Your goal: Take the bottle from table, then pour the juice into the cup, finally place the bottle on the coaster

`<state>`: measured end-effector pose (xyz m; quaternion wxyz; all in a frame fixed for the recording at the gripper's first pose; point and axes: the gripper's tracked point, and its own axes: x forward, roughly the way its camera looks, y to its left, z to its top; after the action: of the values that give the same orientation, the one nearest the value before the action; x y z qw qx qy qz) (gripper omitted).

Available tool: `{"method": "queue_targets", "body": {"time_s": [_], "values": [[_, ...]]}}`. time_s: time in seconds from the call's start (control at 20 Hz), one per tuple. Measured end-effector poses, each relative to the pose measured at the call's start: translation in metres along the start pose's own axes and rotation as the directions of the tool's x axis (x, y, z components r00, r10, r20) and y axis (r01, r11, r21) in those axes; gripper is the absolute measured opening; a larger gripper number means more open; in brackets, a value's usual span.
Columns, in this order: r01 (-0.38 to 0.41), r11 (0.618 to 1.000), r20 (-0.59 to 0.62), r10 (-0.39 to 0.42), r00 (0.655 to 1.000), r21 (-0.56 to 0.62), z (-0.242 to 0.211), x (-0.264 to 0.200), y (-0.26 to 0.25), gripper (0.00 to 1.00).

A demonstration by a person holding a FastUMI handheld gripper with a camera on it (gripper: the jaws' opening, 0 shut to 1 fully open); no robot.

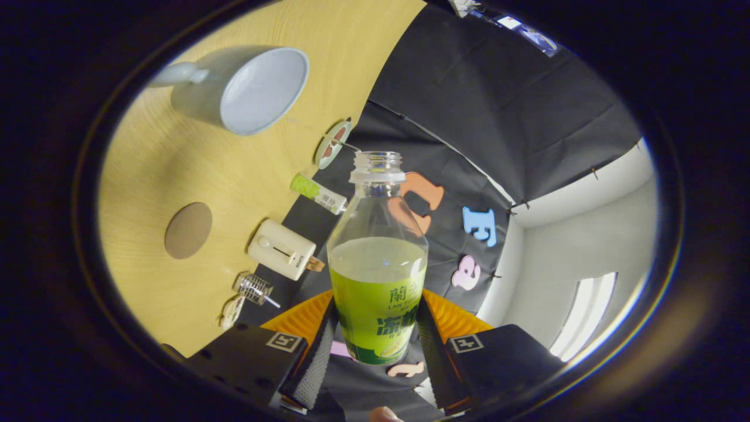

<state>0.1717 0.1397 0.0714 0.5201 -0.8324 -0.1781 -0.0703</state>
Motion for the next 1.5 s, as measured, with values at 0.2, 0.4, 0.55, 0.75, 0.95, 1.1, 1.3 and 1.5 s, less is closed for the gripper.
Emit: {"method": "queue_targets", "body": {"time_s": [0.2, 0.4, 0.55, 0.75, 0.95, 1.1, 1.3, 1.5], "values": [[-0.049, 0.995, -0.011, 0.051, 0.999, 0.085, 0.003, 0.0, 0.012, 0.77], [-0.094, 0.972, -0.023, 0.102, 0.995, 0.215, 0.001, -0.002, 0.022, 0.77], [-0.138, 0.932, -0.042, 0.161, 0.986, 0.334, -0.003, -0.005, 0.028, 0.77], [-0.151, 0.861, -0.044, 0.197, 0.979, 0.485, -0.008, -0.01, 0.029, 0.77], [-0.172, 0.724, -0.032, 0.258, 0.966, 0.668, -0.015, -0.015, 0.032, 0.77], [-0.166, 0.561, -0.002, 0.287, 0.958, 0.811, -0.021, -0.018, 0.027, 0.77], [-0.137, 0.356, 0.037, 0.273, 0.961, 0.924, -0.028, -0.02, 0.013, 0.77], [-0.083, 0.084, 0.061, 0.234, 0.97, 0.993, -0.036, -0.012, 0.004, 0.77]]}}
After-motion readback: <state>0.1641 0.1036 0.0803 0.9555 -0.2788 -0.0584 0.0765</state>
